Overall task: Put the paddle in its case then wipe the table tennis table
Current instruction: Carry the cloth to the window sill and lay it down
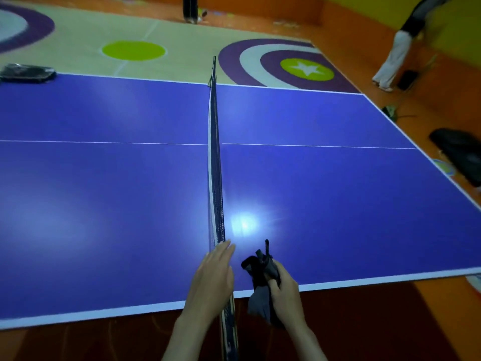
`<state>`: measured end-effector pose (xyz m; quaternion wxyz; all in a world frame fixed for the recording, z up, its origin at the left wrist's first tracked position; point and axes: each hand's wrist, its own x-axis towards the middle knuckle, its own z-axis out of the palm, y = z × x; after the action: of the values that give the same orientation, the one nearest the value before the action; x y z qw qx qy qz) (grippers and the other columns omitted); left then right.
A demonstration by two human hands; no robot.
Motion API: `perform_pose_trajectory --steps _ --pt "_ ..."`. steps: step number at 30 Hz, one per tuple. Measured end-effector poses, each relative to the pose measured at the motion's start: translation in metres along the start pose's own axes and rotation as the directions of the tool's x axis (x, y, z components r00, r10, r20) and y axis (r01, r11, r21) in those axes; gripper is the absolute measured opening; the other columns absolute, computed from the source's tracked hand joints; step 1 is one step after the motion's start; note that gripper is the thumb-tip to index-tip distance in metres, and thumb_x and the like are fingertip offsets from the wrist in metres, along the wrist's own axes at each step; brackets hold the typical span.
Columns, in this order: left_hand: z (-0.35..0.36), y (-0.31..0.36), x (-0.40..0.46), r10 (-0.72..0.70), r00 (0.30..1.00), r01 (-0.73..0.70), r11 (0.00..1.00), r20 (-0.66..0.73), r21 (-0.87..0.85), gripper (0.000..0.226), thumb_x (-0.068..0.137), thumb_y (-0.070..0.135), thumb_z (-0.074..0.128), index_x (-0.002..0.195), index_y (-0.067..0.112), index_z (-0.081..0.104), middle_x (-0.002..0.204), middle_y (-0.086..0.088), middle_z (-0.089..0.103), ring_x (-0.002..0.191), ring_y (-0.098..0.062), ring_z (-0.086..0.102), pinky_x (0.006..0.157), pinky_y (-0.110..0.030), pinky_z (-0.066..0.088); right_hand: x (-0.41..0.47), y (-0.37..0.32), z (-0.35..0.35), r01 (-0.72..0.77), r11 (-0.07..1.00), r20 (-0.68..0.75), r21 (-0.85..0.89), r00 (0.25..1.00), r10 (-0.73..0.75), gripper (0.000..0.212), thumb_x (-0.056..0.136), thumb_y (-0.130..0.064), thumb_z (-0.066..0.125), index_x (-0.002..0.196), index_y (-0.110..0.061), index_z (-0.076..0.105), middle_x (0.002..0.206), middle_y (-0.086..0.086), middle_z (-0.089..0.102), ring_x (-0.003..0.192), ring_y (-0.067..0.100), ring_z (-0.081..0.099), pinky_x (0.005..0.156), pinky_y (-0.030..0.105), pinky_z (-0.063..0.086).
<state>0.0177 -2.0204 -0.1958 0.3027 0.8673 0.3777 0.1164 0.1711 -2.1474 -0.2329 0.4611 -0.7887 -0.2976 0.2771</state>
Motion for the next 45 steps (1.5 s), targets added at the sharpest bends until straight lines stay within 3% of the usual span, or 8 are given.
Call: perform_pose_trajectory --steps 7,15,19,24,29,37,41,45 --pt "-0.038 -0.014 0.011 0.013 0.999 -0.013 1.000 -0.029 -0.003 0.054 0.108 0.016 0.040 0.161 0.022 0.030 0.168 0.009 0.023 0.155 -0.011 0.020 0.120 -0.018 0.003 -0.003 -0.048 0.014 0.032 0.999 -0.030 0.031 0.999 -0.031 0.050 0.103 -0.001 0.054 0.119 -0.047 0.064 0.105 -0.027 0.072 0.102 0.000 0.068 0.082 0.022 0.056" --pt "-0.040 -0.005 0.024 -0.014 0.999 0.013 1.000 -0.040 -0.027 0.054 0.108 0.020 0.043 0.160 0.026 0.031 0.167 0.014 0.024 0.154 -0.006 0.021 0.124 -0.026 0.015 0.031 -0.076 0.005 0.165 0.986 0.008 0.025 0.986 -0.165 0.045 0.100 -0.001 0.057 0.125 -0.037 0.066 0.107 -0.029 0.071 0.104 -0.006 0.065 0.078 0.010 0.047" --pt "-0.029 0.008 0.031 -0.111 0.992 0.105 0.989 -0.053 -0.103 0.053 0.109 0.028 0.043 0.159 0.035 0.030 0.165 0.022 0.023 0.151 -0.001 0.023 0.121 -0.028 0.027 0.055 -0.074 -0.012 0.199 0.979 0.077 0.052 0.976 -0.202 0.038 0.101 -0.004 0.057 0.122 -0.033 0.068 0.103 -0.017 0.073 0.098 0.001 0.067 0.072 0.014 0.048" --pt "-0.017 0.029 0.037 -0.246 0.959 0.207 0.948 -0.143 -0.242 0.045 0.107 0.028 0.047 0.151 0.036 0.043 0.154 0.023 0.041 0.141 -0.001 0.040 0.110 -0.022 0.034 0.079 -0.070 -0.027 0.227 0.971 0.170 0.071 0.957 -0.236 0.034 0.096 -0.004 0.064 0.120 -0.029 0.067 0.102 -0.021 0.073 0.098 0.000 0.068 0.076 0.013 0.048" --pt "-0.008 0.046 0.024 -0.473 0.859 0.318 0.795 -0.198 -0.517 0.033 0.103 0.028 0.060 0.133 0.040 0.055 0.128 0.021 0.059 0.123 -0.005 0.057 0.100 -0.029 0.048 0.084 -0.069 -0.019 0.252 0.964 0.290 0.087 0.919 -0.266 0.034 0.093 -0.005 0.068 0.110 -0.033 0.058 0.100 -0.024 0.069 0.093 0.002 0.068 0.073 0.025 0.055" --pt "-0.015 0.030 -0.042 -0.718 0.679 0.448 0.572 -0.154 -0.687 0.051 0.095 0.040 0.072 0.140 0.035 0.050 0.139 0.018 0.049 0.129 -0.008 0.050 0.108 -0.039 0.047 0.047 -0.078 0.039 0.318 0.936 0.559 0.153 0.753 -0.347 0.033 0.088 -0.003 0.070 0.105 -0.029 0.060 0.098 -0.020 0.070 0.094 0.004 0.068 0.078 0.027 0.055" --pt "-0.031 0.011 -0.080 -0.751 0.642 0.403 0.504 -0.157 -0.764 0.026 0.094 0.032 0.074 0.117 0.028 0.062 0.121 0.006 0.067 0.106 -0.013 0.069 0.093 -0.047 0.058 0.018 -0.089 0.072 0.360 0.914 0.666 0.186 0.638 -0.386 0.025 0.092 -0.010 0.073 0.108 -0.026 0.061 0.101 -0.018 0.068 0.098 0.004 0.068 0.078 0.022 0.052" --pt "-0.051 -0.015 -0.118 -0.773 0.614 0.350 0.451 -0.163 -0.821 0.019 0.097 0.031 0.070 0.105 0.016 0.062 0.109 0.001 0.069 0.098 -0.009 0.070 0.086 -0.040 0.061 -0.009 -0.110 0.108 0.365 0.903 0.751 0.226 0.526 -0.400 0.020 0.096 -0.022 0.076 0.112 -0.025 0.065 0.103 -0.017 0.069 0.098 0.004 0.068 0.079 0.022 0.054"
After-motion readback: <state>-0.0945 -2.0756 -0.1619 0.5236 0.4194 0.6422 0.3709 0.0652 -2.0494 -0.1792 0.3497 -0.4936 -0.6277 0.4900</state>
